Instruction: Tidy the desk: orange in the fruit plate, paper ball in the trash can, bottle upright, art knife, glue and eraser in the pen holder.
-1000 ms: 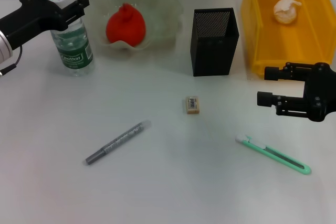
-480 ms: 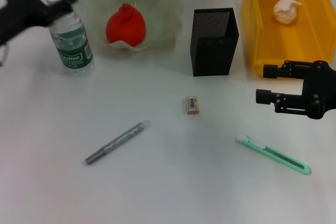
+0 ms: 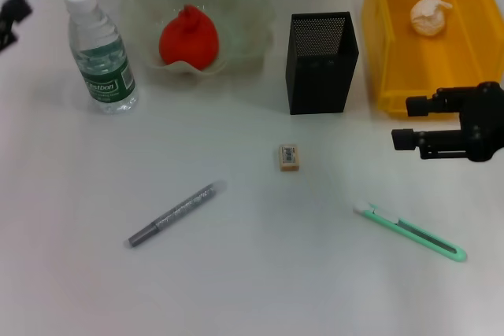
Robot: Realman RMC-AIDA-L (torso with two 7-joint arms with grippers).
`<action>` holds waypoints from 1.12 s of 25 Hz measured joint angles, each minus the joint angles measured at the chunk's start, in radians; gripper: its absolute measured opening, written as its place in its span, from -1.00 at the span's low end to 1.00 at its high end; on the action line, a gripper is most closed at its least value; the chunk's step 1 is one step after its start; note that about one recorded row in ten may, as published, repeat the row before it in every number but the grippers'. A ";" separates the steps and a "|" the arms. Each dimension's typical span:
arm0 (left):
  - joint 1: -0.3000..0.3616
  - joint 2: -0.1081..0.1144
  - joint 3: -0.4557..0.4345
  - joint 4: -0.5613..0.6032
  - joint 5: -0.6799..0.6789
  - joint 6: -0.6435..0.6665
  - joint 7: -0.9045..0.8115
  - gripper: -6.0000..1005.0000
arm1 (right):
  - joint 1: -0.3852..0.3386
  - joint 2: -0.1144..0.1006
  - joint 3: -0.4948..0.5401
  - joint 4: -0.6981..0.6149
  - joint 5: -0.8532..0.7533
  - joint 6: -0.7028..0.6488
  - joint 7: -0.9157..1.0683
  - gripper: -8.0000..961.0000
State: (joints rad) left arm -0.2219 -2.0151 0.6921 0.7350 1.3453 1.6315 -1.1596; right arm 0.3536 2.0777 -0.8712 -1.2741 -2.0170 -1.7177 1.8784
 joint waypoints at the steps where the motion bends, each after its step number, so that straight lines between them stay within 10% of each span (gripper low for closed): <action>1: 0.000 0.000 0.000 0.000 0.000 0.000 0.000 0.61 | 0.000 0.000 0.000 0.000 0.000 0.000 0.000 0.41; 9: 0.100 -0.006 0.006 -0.033 0.045 0.134 0.101 0.60 | 0.167 -0.002 -0.182 -0.181 -0.265 -0.070 0.289 0.40; 17: 0.132 -0.010 0.003 -0.061 0.106 0.166 0.116 0.60 | 0.446 0.001 -0.495 -0.045 -0.605 -0.089 0.598 0.40; 28: 0.129 -0.012 -0.002 -0.088 0.106 0.158 0.136 0.60 | 0.483 0.010 -0.728 0.103 -0.621 0.027 0.714 0.40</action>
State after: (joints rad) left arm -0.0929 -2.0271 0.6902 0.6466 1.4512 1.7897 -1.0233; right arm 0.8365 2.0874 -1.5993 -1.1712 -2.6380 -1.6909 2.5928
